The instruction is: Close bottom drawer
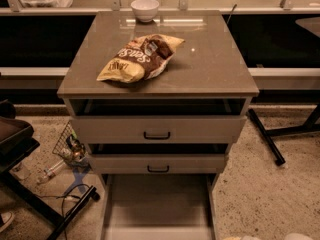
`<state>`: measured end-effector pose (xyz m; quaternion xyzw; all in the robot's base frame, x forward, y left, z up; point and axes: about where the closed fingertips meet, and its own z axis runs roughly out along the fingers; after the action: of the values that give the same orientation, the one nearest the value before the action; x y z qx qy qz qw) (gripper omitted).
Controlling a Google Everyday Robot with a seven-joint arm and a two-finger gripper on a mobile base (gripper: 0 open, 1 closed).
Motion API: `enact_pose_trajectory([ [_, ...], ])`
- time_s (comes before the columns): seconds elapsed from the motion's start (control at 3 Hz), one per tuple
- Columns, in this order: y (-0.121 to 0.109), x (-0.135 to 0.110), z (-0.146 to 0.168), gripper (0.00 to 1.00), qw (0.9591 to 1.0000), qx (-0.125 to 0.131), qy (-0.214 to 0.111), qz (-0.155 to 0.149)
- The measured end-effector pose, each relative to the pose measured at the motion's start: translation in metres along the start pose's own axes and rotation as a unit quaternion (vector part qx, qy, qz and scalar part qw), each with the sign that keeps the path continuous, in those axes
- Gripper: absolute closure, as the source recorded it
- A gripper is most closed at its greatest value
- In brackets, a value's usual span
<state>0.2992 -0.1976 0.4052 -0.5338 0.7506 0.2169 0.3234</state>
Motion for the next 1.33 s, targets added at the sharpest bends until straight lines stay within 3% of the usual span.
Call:
enact_pose_trajectory([
  [0.33, 0.02, 0.033, 0.028, 1.0, 0.9992, -0.018, -0.011, 0.034],
  [0.67, 0.052, 0.089, 0.071, 1.0, 0.996, -0.042, -0.045, 0.065],
  [1.0, 0.066, 0.123, 0.109, 1.0, 0.9925, -0.059, -0.068, 0.083],
  [1.33, 0.065, 0.139, 0.145, 1.0, 0.9891, -0.069, -0.094, 0.09],
])
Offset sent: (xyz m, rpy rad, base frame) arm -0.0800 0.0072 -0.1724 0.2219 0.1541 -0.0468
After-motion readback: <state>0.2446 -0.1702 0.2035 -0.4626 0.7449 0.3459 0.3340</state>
